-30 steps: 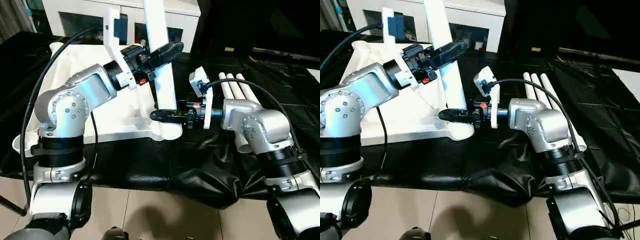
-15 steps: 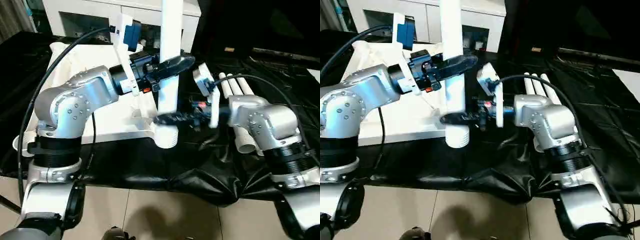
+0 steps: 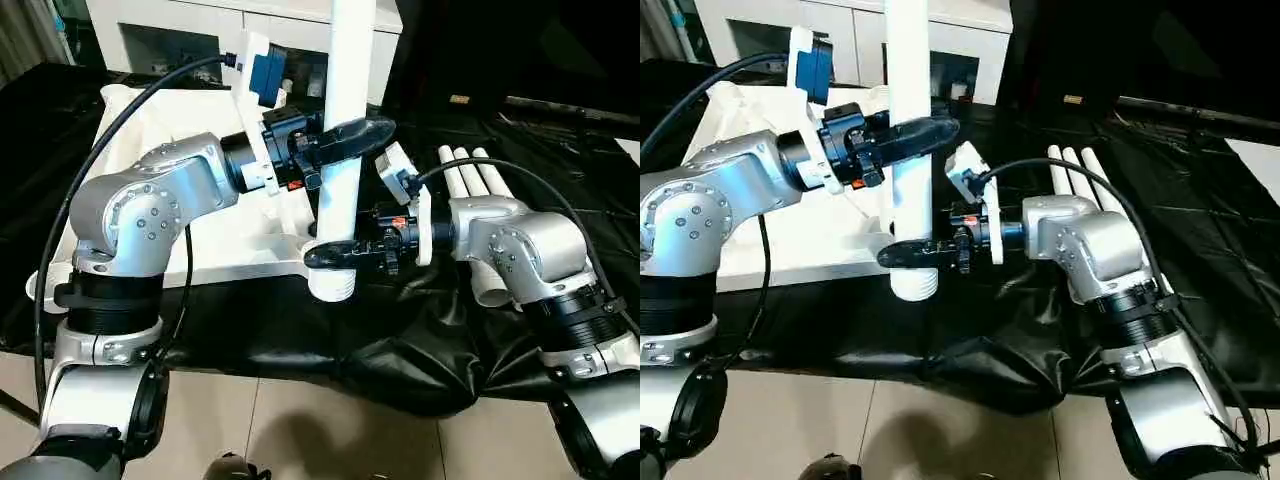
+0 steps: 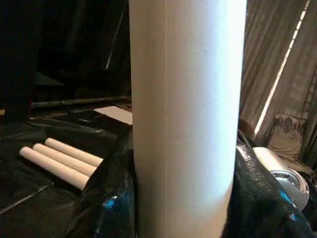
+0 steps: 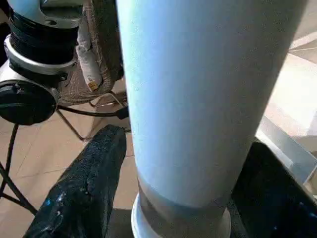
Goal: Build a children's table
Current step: Pick table leg
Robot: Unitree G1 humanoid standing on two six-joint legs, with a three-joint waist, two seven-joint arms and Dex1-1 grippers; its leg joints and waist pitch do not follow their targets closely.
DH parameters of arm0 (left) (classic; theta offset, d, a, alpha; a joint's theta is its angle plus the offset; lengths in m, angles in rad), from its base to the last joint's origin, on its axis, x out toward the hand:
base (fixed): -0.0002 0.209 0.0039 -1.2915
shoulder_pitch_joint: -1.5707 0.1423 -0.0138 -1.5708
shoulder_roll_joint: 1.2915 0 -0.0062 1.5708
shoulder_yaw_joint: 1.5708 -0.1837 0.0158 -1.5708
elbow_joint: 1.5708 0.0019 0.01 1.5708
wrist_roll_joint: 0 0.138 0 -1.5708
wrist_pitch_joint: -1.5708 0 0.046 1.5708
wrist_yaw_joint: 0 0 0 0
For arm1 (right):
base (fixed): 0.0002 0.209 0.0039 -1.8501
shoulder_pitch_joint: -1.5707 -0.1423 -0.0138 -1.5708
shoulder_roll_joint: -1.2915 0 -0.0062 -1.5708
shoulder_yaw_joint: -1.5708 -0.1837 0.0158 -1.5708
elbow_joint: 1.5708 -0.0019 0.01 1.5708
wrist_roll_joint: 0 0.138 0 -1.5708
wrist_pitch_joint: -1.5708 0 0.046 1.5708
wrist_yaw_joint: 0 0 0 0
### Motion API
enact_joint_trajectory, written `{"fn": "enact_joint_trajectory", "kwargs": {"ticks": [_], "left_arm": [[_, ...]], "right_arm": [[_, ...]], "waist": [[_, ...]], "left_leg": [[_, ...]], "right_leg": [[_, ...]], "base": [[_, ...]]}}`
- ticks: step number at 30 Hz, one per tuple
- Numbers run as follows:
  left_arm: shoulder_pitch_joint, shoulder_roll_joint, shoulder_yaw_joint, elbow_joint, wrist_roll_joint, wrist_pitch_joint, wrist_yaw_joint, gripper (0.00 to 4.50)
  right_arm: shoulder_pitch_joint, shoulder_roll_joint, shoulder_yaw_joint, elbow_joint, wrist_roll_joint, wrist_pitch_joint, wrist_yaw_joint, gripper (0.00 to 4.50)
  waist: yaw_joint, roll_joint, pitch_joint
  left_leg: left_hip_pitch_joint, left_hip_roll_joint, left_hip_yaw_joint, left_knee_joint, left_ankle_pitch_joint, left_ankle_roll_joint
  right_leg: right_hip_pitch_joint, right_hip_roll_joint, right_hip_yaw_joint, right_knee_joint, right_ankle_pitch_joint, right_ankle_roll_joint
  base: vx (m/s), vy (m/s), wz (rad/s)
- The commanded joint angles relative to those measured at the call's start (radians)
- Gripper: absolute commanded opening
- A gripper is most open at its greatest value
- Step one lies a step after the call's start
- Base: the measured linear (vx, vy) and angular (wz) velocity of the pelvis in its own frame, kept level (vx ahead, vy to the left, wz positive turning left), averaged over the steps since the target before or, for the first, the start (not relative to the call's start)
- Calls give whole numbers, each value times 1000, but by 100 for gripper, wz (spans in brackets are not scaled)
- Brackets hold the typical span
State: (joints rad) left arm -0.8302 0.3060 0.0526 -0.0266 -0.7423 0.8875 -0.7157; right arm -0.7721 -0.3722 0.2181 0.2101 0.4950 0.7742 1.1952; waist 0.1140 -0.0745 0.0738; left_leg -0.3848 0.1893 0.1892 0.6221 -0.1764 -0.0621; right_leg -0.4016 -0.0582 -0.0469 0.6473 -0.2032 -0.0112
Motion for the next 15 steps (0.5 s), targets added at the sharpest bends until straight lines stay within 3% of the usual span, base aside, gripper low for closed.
{"fn": "enact_joint_trajectory", "kwargs": {"ticks": [1, 11, 15], "left_arm": [[-21, -2, -11, -16, -7, -7, -12, 184], [-21, -11, -3, -19, -14, -3, -6, 184], [-21, -11, -1, -20, -15, -1, -5, 184]], "right_arm": [[-16, -3, 2, 5, -11, -3, -9, 284], [-13, 12, -3, 17, -16, -6, -24, 202], [-13, 16, -2, 22, -18, -10, -29, 191]], "waist": [[1, 3, -83], [2, 3, -83], [2, 3, -84]], "left_leg": [[20, 40, -17, -68, -77, -15], [21, 40, -17, -68, -80, -16], [21, 40, -17, -68, -78, -17]], "right_leg": [[56, -79, 46, -63, -63, -211], [56, -80, 46, -63, -59, -213], [56, -80, 46, -63, -60, -212]], "base": [[0, 0, 0], [0, 0, 0], [0, 0, 0]]}}
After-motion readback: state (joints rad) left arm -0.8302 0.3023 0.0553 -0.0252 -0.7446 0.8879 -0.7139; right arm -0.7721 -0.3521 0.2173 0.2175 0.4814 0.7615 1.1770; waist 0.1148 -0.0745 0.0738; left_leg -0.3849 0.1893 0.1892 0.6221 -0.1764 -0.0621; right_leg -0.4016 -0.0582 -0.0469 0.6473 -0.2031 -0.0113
